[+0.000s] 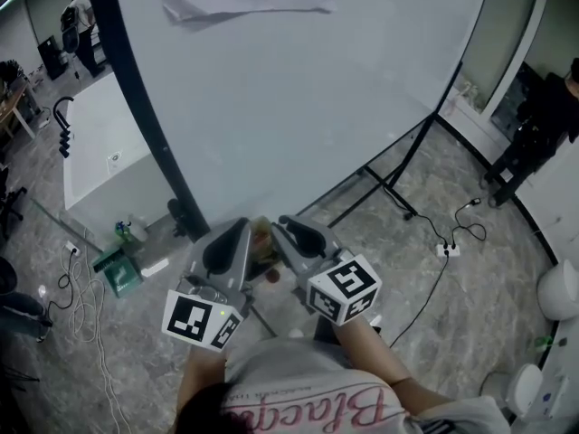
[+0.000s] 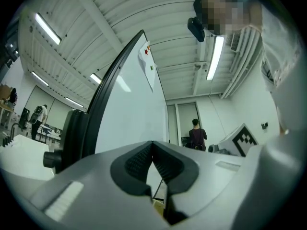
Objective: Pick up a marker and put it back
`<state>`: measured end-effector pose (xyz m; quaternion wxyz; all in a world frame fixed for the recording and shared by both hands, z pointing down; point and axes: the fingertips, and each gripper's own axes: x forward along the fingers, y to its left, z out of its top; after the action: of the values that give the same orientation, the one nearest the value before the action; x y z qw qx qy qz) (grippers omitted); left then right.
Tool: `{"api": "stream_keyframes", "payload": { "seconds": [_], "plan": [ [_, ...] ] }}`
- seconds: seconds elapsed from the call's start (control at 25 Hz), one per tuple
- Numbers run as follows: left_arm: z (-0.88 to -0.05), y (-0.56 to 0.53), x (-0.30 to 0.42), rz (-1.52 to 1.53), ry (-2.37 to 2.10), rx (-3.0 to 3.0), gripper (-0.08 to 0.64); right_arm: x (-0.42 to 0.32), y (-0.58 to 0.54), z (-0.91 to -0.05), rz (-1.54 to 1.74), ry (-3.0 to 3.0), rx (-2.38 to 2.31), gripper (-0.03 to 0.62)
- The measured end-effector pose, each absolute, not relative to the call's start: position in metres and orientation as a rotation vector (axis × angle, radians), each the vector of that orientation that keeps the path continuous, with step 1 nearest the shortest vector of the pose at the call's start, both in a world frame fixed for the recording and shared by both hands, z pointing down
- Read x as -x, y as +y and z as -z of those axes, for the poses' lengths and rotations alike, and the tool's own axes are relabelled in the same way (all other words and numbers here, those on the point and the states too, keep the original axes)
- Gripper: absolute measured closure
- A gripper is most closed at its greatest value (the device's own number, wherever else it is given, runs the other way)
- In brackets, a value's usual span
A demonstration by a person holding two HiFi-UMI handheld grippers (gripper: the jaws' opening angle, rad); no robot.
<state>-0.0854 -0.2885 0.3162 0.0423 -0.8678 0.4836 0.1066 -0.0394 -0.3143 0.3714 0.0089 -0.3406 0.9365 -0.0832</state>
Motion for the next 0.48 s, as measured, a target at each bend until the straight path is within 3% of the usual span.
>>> {"api": "stream_keyframes", "payload": {
  "seconds": [0.32, 0.48],
  "plan": [
    [-0.317, -0.288, 0.084, -0.363, 1.476, 2.68, 0.561, 0.044, -0.331, -0.429, 0.641, 2.94, 1.142, 0.521],
    [-0.319, -0.29, 0.086, -0.359, 1.479, 2.682, 0.56, 0.044, -0.339, -0.431, 0.647, 2.932, 1.164, 0.518]
  ]
}}
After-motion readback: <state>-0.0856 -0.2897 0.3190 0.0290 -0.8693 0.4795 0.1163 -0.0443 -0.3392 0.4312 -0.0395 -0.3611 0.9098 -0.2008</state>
